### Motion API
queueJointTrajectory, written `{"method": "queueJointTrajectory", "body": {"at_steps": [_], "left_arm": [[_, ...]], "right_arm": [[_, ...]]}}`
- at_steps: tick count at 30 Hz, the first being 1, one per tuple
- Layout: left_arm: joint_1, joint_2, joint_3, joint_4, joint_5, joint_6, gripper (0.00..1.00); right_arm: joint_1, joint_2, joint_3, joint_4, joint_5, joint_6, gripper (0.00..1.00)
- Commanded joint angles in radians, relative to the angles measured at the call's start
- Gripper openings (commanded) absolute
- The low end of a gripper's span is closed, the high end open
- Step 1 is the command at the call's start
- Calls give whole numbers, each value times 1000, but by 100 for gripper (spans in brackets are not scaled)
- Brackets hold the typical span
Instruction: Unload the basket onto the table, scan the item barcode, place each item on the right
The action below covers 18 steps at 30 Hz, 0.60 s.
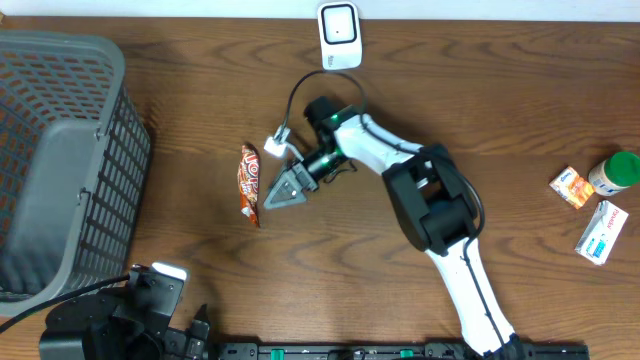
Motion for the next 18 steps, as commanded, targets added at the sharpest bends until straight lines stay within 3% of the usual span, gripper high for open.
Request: {"method": "queueJointTrajectory", "body": {"at_steps": [1,14,18], "left_arm": [[-4,-3,6,-2,-3,6,95],[-4,-3,6,-2,-3,6,95],[-4,-3,6,-2,-3,6,95]], "right_arm": [[-44,-3,-1,3,95,81,99],[-35,-6,113,-29,359,454,99],[-21,-6,138,63,365,474,99]]}}
